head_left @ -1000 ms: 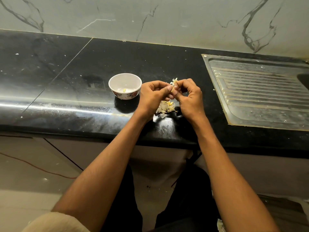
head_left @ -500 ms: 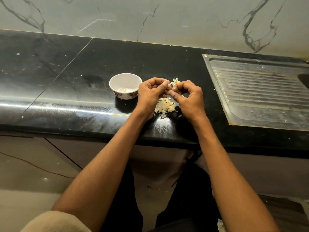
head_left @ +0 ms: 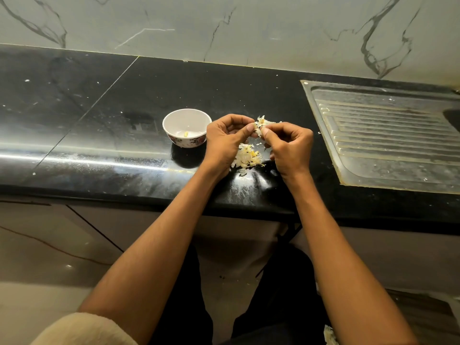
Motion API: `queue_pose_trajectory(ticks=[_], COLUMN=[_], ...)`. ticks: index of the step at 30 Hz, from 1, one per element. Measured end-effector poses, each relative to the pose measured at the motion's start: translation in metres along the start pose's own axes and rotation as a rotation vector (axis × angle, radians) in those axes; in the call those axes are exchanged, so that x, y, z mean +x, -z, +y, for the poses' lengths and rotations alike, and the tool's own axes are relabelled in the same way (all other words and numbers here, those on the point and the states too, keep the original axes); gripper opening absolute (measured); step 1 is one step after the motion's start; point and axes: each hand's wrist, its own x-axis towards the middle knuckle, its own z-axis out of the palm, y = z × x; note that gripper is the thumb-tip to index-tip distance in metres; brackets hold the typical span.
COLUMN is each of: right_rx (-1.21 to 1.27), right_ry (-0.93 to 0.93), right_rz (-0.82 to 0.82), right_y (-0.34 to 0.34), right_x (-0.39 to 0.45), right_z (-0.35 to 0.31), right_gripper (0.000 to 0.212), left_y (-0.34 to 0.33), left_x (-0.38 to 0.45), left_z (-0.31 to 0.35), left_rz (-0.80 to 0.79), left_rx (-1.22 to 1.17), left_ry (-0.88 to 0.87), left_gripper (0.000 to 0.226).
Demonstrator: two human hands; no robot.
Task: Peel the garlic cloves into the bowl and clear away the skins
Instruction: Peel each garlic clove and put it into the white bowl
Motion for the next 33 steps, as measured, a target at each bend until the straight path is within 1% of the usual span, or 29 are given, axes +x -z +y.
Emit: queue_pose_trajectory(ticks=[2, 7, 12, 21, 27, 30, 33], right_rx=[0.026, 0.061, 0.088, 0.088, 0.086, 0.075, 0.019], right_ry=[-0.031, -0.124, -0.174, -0.101, -0.063, -0.045, -0.004], right_rz=[-0.009, -0.050, -0.049, -0.068, -0.088, -0.080, -0.081], right_y=[0.0005, 0.0005, 0.0012, 0.0028, 0.0028, 0.0021, 0.0016], right_x=[-0.0006, -0.0011, 0.0004, 0.0004, 0.0009, 0.0023, 0.0028], right_z=[-0.0016, -0.0022, -0.0026, -0.0019, -0.0009, 0.0009, 0.0023], right_gripper=[0.007, 0.018, 0.017, 0.015, 0.013, 0.013, 0.013], left_y=[-0.0005, -0.0019, -0.0019, -0.0019, -0.0023, -0.0032, -0.0034], left_x=[-0.0003, -0.0019, -0.0023, -0.0023, -0.0033, -0.0039, -0.0038], left_z=[-0.0001, 0.0005, -0.0002, -0.0007, 0.0005, 0.0001, 0.0009], left_rz=[0.005, -0.002, -0.014, -0.050, -0.116, -0.115, -0.108], left_rx=[-0.006, 0.004, 0.034, 0.069, 0.062, 0.090, 0.089], left_ry=[-0.001, -0.026, -0.048, -0.044, -0.021, -0.031, 0.008], left_gripper=[0.011, 0.015, 0.015, 0.017, 0.018, 0.018, 0.020])
